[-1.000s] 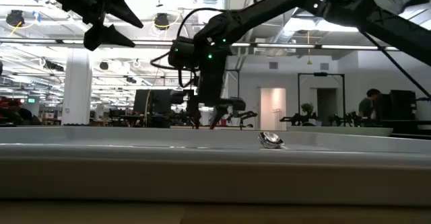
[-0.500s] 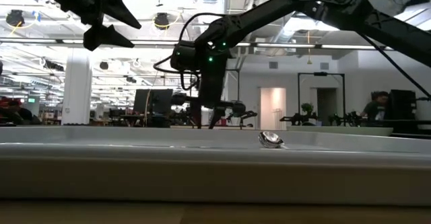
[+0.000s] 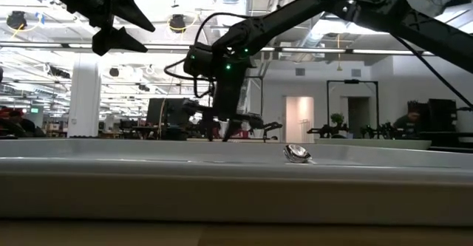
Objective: Pick and place plate/cup/fork/spoon on tray
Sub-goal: Put the orange fork on the gray tray to the left of the orange spoon
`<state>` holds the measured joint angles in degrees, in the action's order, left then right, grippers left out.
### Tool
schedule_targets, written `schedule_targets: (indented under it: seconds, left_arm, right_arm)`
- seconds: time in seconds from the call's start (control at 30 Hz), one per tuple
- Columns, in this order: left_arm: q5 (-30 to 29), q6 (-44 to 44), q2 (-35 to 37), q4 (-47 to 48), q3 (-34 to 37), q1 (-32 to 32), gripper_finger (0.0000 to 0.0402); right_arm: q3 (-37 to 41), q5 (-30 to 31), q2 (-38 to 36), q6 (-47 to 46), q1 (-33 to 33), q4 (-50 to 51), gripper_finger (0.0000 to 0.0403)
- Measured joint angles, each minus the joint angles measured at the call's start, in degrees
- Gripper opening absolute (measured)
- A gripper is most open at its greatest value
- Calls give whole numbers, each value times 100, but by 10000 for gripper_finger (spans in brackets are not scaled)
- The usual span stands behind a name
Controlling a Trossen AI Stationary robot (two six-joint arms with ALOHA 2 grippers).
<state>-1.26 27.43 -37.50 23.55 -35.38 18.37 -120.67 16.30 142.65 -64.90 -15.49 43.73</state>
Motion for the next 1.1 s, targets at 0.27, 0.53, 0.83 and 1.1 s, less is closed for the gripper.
schedule_targets:
  seconds: [0.27,0.53,0.83,1.1]
  left_arm:
    - [0,-104,1,11,0,0,270]
    - [2,-171,0,13,0,0,270]
    - [-5,-173,2,11,-2,0,270]
    - [-11,-173,2,11,-2,0,270]
  right_arm:
    - [17,932,0,-288,274,51,174]
    - [12,646,13,-229,376,1062,136]
    - [12,909,13,-381,519,1342,124]
    - [-1,309,-11,-56,301,1261,93]
